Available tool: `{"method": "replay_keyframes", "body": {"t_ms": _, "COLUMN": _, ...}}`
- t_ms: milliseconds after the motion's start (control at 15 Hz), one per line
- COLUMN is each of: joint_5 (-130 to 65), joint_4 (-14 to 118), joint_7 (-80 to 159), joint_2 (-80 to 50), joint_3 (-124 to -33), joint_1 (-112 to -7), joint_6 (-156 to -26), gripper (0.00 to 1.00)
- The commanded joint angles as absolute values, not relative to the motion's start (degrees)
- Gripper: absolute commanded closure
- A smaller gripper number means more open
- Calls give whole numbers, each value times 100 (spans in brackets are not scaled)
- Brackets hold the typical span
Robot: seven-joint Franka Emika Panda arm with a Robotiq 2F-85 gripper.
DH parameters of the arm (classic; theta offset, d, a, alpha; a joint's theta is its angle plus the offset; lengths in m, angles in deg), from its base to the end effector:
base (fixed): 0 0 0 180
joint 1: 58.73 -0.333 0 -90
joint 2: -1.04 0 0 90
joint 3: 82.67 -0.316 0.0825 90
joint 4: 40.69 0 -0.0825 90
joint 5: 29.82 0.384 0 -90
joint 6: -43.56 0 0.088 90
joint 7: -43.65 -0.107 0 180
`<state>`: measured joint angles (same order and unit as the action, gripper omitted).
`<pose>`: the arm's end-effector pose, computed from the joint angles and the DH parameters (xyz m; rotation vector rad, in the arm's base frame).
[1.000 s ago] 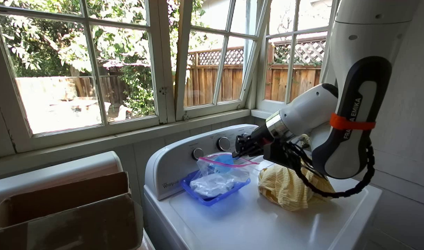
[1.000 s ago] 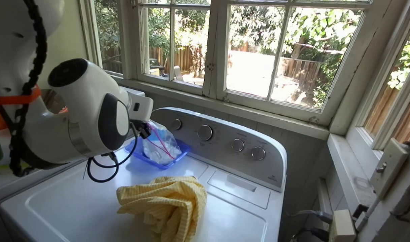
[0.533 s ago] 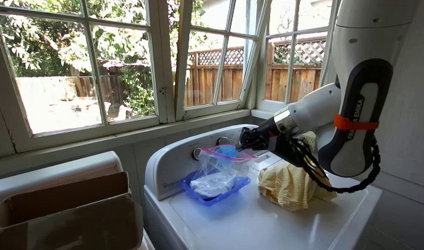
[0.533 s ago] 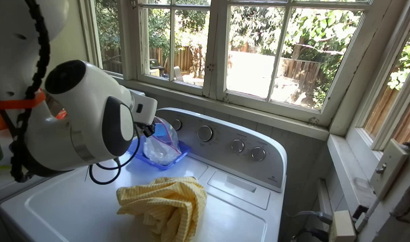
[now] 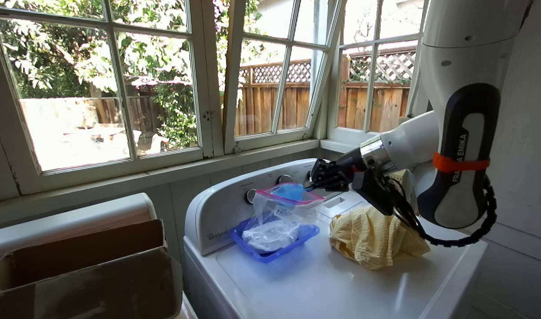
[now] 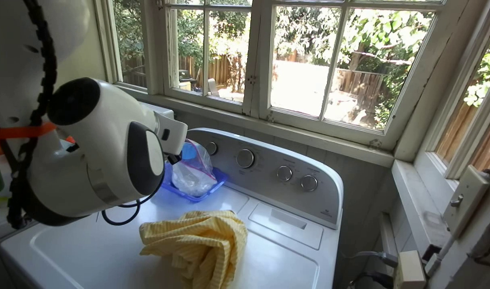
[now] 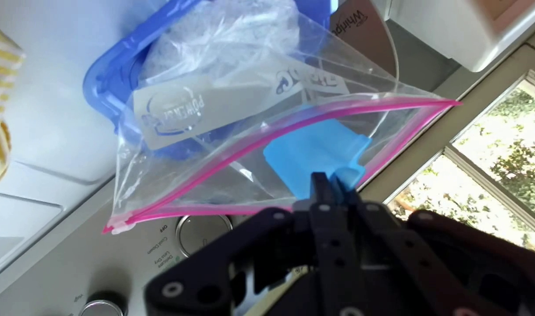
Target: Pick up the spoon and scoop some of the contents in the bag
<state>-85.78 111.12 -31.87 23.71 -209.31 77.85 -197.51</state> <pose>0.4082 0.0461 0.2770 -2.3024 0.2553 -0.9043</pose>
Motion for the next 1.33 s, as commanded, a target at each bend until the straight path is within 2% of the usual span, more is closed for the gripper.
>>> {"method": "replay_keyframes", "body": {"t_ms": 0, "joint_5": -8782, "joint_4": 10899, "joint_7": -3659, "joint_2": 2805, "joint_3": -20874, "joint_1": 7682, "joint_6": -20152, "gripper": 98}}
{"method": "replay_keyframes", "body": {"t_ms": 133, "joint_5": -8421, "joint_4": 10958, "joint_7": -3752, "joint_2": 2787, "joint_3": -20799, "joint_1": 7577, "joint_6": -19892, "gripper": 98}}
{"method": "replay_keyframes", "body": {"t_ms": 200, "joint_5": -8928, "joint_4": 10832, "joint_7": -3706, "joint_2": 2715, "joint_3": -21183, "joint_1": 7967, "joint_6": -19982, "gripper": 98}}
{"method": "replay_keyframes", "body": {"t_ms": 267, "joint_5": -8848, "joint_4": 10825, "joint_7": -3609, "joint_2": 2889, "joint_3": -20811, "joint_1": 7585, "joint_6": -19973, "gripper": 98}}
{"method": "replay_keyframes", "body": {"t_ms": 333, "joint_5": -8258, "joint_4": 10922, "joint_7": -3716, "joint_2": 2839, "joint_3": -20840, "joint_1": 7579, "joint_6": -19977, "gripper": 98}}
{"method": "replay_keyframes", "body": {"t_ms": 467, "joint_5": -8958, "joint_4": 10760, "joint_7": -3538, "joint_2": 2586, "joint_3": -21332, "joint_1": 8049, "joint_6": -19977, "gripper": 98}}
{"method": "replay_keyframes", "body": {"t_ms": 533, "joint_5": -8384, "joint_4": 10843, "joint_7": -3459, "joint_2": 2730, "joint_3": -21131, "joint_1": 7825, "joint_6": -19903, "gripper": 98}}
{"method": "replay_keyframes", "body": {"t_ms": 800, "joint_5": -8525, "joint_4": 10881, "joint_7": -3353, "joint_2": 2260, "joint_3": -21737, "joint_1": 8460, "joint_6": -19914, "gripper": 98}}
{"method": "replay_keyframes", "body": {"t_ms": 1267, "joint_5": -8815, "joint_4": 11079, "joint_7": -3447, "joint_2": 1766, "joint_3": -21481, "joint_1": 8185, "joint_6": -19891, "gripper": 98}}
